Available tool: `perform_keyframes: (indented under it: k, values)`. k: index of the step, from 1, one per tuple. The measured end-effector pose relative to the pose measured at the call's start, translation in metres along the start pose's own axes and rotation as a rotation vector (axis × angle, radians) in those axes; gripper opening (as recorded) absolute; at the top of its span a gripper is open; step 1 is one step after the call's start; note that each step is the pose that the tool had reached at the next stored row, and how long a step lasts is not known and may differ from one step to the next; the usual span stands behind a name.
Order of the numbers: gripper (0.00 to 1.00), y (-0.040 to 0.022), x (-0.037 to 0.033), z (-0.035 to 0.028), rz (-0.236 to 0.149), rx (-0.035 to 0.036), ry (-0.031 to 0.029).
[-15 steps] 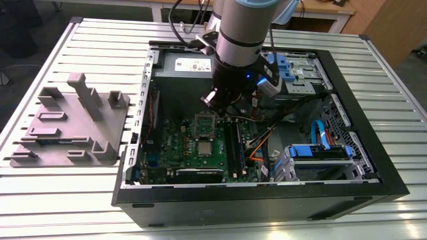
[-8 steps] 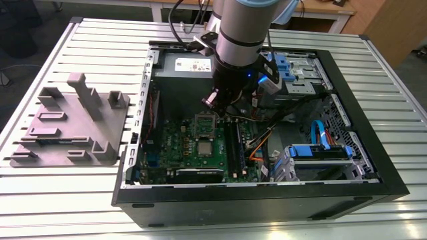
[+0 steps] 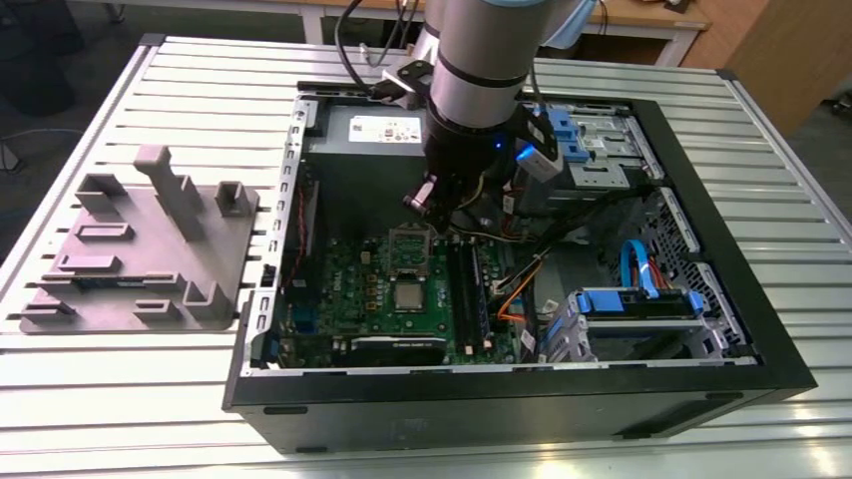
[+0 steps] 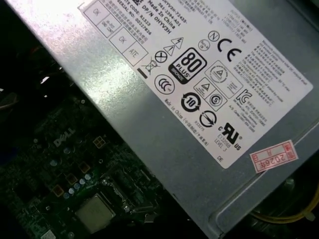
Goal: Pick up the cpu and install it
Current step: 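Close the cpu cover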
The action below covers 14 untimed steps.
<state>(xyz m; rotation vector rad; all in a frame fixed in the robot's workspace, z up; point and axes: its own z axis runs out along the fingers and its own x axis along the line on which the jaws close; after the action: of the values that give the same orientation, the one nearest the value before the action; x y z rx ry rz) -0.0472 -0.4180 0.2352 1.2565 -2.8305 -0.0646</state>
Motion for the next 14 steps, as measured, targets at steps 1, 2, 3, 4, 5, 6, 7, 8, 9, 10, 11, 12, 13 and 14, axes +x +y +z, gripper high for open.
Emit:
perform_keyframes:
  k: [1, 2, 3, 4, 5, 6, 7, 8, 9, 10, 11, 12, 13, 14]
  values:
    - [0.10, 0.0003, 0.0003, -0.0002, -0.006, 0.0002, 0.0001]
    - [0.10, 0.0006, 0.0005, -0.0003, -0.013, 0.0004, 0.0002]
    - [0.10, 0.0009, 0.0009, -0.0005, -0.019, 0.0007, 0.0006]
    - [0.10, 0.0012, 0.0011, -0.0008, -0.026, 0.0010, 0.0011]
    - [0.10, 0.0015, 0.0014, -0.0011, -0.032, 0.0013, 0.0014]
    - [0.10, 0.0017, 0.0016, -0.0013, -0.039, 0.0015, 0.0016]
    - [0.10, 0.0018, 0.0017, -0.0015, -0.045, 0.0016, 0.0019]
    - [0.10, 0.0020, 0.0018, -0.0020, -0.051, 0.0018, 0.0025]
    - [0.10, 0.0021, 0.0019, -0.0023, -0.057, 0.0019, 0.0027]
    - [0.10, 0.0022, 0.0021, -0.0028, -0.062, 0.0021, 0.0030]
    - [0.10, 0.0023, 0.0021, -0.0032, -0.067, 0.0022, 0.0032]
    - [0.10, 0.0023, 0.0022, -0.0032, -0.072, 0.0023, 0.0033]
    - [0.10, 0.0023, 0.0022, -0.0032, -0.075, 0.0024, 0.0033]
    - [0.10, 0.0023, 0.0022, -0.0032, -0.075, 0.0024, 0.0034]
